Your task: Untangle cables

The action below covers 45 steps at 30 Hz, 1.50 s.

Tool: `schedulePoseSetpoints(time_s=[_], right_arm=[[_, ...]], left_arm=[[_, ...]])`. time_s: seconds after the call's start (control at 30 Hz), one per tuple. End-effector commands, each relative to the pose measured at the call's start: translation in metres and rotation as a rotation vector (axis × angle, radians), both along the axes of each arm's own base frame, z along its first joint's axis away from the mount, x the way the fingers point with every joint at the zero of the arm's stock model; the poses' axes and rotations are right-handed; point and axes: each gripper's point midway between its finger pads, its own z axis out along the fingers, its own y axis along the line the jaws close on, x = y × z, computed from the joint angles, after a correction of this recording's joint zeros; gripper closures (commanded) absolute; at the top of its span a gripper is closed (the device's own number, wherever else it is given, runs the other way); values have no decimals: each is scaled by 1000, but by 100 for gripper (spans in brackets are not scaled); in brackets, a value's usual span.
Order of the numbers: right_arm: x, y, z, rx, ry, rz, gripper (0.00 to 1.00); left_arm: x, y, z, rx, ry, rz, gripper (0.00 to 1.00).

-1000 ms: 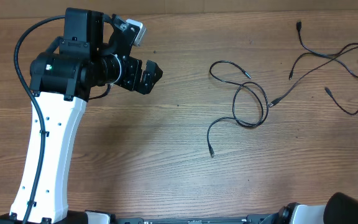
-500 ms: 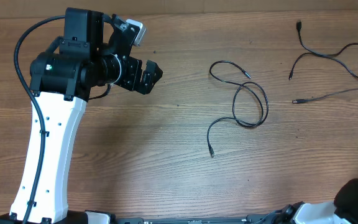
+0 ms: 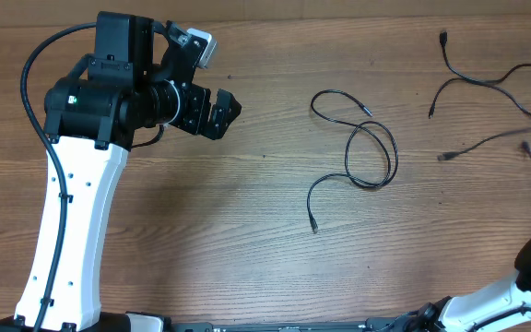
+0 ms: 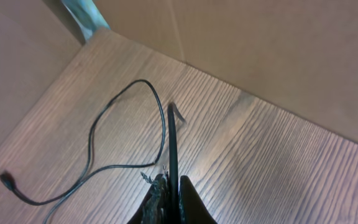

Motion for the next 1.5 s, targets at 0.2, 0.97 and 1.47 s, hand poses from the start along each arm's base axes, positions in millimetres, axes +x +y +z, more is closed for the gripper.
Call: schedulePoseSetpoints(time_s=[0.2,0.97,1.47], right_arm=[[7,-9,-36,57,36,-20,48],[44,40,-21,180,-110,300,0],[52,135,-42,398,-43,589,0]], left_arm=[[-2,0,11,-4,-31,1,0],[-2,0,11,-4,-31,1,0],[-2,0,11,-4,-31,1,0]])
